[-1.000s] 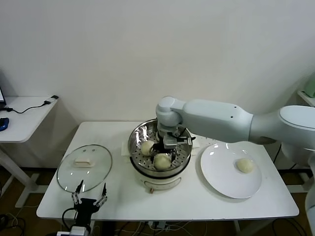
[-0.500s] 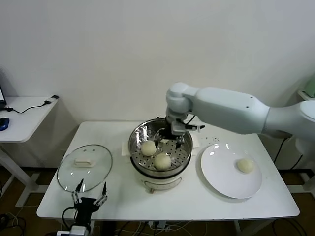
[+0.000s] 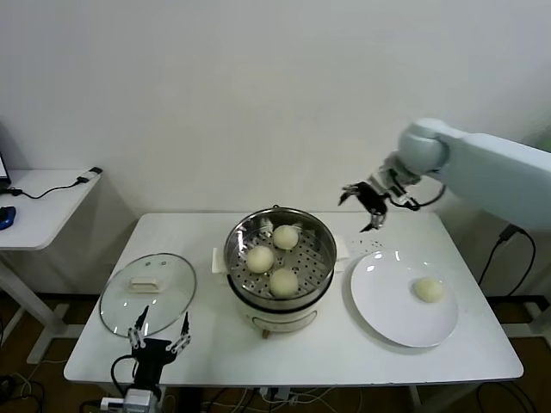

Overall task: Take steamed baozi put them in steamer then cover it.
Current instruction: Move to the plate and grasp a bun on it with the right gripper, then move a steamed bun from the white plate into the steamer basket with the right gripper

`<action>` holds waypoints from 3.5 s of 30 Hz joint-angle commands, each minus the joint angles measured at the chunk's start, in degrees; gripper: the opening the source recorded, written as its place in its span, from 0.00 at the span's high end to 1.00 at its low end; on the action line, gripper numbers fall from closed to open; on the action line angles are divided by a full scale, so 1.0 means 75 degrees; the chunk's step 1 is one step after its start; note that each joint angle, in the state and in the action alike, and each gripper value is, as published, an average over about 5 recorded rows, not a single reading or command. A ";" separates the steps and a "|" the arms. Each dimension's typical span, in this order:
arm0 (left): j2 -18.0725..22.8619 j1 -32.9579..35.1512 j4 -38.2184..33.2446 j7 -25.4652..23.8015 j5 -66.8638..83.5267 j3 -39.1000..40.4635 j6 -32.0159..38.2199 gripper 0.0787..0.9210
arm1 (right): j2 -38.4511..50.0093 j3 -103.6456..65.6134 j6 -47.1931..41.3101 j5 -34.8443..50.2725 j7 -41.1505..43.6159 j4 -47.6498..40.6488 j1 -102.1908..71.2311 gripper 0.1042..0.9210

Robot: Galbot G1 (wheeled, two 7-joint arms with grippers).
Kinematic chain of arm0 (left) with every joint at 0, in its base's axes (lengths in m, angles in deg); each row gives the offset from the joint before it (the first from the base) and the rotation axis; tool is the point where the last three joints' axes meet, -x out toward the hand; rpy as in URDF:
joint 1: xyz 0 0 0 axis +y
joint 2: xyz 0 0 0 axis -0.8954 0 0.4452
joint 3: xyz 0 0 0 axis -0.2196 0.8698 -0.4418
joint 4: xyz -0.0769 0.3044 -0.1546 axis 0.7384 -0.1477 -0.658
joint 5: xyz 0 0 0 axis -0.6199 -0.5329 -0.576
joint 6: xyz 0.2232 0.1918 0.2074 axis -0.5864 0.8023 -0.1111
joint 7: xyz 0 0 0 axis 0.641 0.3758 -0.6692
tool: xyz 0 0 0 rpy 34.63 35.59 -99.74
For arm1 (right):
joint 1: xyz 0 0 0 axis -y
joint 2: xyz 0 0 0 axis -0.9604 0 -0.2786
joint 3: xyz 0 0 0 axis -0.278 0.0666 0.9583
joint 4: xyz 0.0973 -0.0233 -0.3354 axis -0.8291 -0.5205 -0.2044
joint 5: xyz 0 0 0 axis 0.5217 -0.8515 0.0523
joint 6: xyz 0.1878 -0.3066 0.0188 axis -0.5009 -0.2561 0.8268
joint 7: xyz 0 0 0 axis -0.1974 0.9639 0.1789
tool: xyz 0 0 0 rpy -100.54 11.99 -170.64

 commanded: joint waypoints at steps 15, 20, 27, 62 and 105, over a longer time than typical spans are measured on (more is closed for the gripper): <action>0.0033 0.0037 -0.0020 -0.0004 -0.0137 -0.0030 -0.0037 0.12 | 0.1664 -0.4980 -0.0958 -0.2244 0.0636 -0.1940 -0.5546 0.12; 0.0054 0.0068 0.0007 0.0000 -0.0166 -0.0051 -0.0035 0.12 | 0.1212 -0.5241 -0.0837 -0.2706 0.0620 -0.2340 -0.5808 0.12; 0.0064 0.0053 0.0035 0.0005 -0.0202 -0.0069 -0.0054 0.12 | 0.0398 -0.5316 -0.0697 -0.2991 0.0617 -0.2996 -0.5774 0.12; 0.0112 0.0066 0.0106 0.0026 -0.0203 -0.0082 -0.0011 0.12 | -0.0038 -0.3705 -0.0578 -0.1795 0.0845 -0.3219 -0.4274 0.25; -0.0352 -0.0151 0.0178 -0.0034 0.0113 0.0340 0.0063 0.12 | -0.3930 0.3066 -0.2450 0.5042 -0.0228 -0.1338 0.1200 0.26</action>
